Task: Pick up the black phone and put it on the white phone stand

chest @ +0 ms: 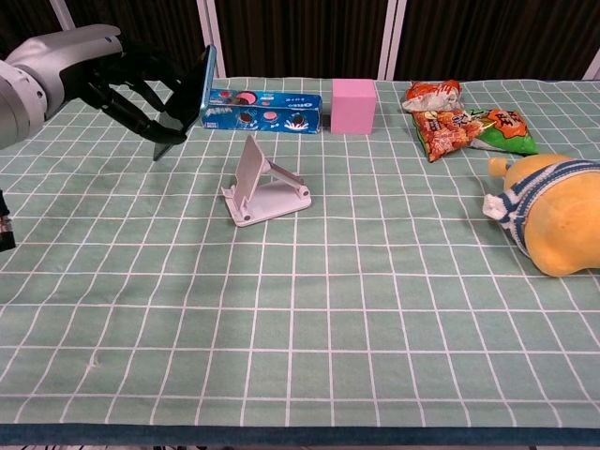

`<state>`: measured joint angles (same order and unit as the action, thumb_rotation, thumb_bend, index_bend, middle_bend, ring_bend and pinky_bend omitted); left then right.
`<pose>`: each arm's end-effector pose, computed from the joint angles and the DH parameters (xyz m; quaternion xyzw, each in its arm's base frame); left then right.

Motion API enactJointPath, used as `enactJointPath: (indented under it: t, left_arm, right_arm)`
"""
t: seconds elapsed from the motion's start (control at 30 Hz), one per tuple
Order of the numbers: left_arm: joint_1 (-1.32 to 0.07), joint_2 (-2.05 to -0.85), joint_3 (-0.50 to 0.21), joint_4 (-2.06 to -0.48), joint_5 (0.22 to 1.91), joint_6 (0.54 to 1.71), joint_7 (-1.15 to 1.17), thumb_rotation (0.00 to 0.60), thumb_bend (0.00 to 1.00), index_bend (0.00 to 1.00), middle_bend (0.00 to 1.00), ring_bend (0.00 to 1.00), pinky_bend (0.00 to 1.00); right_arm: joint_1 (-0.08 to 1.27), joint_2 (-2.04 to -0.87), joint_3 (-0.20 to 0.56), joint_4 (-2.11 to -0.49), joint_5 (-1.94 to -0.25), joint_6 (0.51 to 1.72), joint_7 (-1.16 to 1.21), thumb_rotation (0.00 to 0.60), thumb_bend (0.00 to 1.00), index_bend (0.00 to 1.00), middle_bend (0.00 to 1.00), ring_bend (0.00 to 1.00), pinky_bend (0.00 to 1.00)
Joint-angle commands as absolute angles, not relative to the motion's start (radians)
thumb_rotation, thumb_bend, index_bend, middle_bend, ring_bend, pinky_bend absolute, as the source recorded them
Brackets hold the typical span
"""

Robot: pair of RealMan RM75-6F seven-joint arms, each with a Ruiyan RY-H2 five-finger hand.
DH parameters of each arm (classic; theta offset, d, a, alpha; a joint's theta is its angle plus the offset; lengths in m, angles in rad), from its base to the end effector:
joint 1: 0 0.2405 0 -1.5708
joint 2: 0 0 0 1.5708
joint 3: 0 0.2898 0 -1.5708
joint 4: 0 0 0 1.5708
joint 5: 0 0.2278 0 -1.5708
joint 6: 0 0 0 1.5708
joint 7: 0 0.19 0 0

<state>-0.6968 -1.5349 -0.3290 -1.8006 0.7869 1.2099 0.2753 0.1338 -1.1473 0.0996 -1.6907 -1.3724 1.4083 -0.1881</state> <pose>-0.1295 0.3967 -0.0051 -0.5467 -0.5638 -0.4729 0.3996 -0.3376 -0.2562 0.1418 0.5928 -0.3904 0.3505 0.6110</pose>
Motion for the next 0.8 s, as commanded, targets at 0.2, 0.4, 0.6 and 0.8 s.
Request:
enactJointPath:
  t: [0.2, 0.4, 0.6, 0.8]
  left_arm:
    - [-0.690, -1.567, -0.402, -1.852, 0.662, 1.202, 0.201, 0.600, 0.50, 0.69, 0.76, 0.26, 0.03]
    - [-0.701, -1.565, -0.433, -1.859, 0.602, 1.174, 0.179, 0.600, 0.50, 0.69, 0.76, 0.26, 0.03]
    - [-0.710, -1.564, -0.455, -1.853, 0.553, 1.127, 0.141, 0.600, 0.50, 0.69, 0.75, 0.26, 0.03]
    - [-0.718, -1.565, -0.472, -1.849, 0.503, 1.096, 0.111, 0.600, 0.50, 0.69, 0.75, 0.26, 0.03]
  right_arm:
    - [0.134, -1.148, 0.100, -1.690, -1.373, 1.408, -0.187, 0.600, 0.43, 0.01, 0.00, 0.00, 0.14]
    - [0.134, -1.147, 0.100, -1.691, -1.372, 1.407, -0.187, 0.600, 0.42, 0.01, 0.00, 0.00, 0.14]
    - [0.134, -1.147, 0.100, -1.691, -1.371, 1.407, -0.189, 0.600, 0.42, 0.01, 0.00, 0.00, 0.14]
    - [0.134, -1.147, 0.100, -1.692, -1.371, 1.407, -0.189, 0.600, 0.43, 0.01, 0.00, 0.00, 0.14]
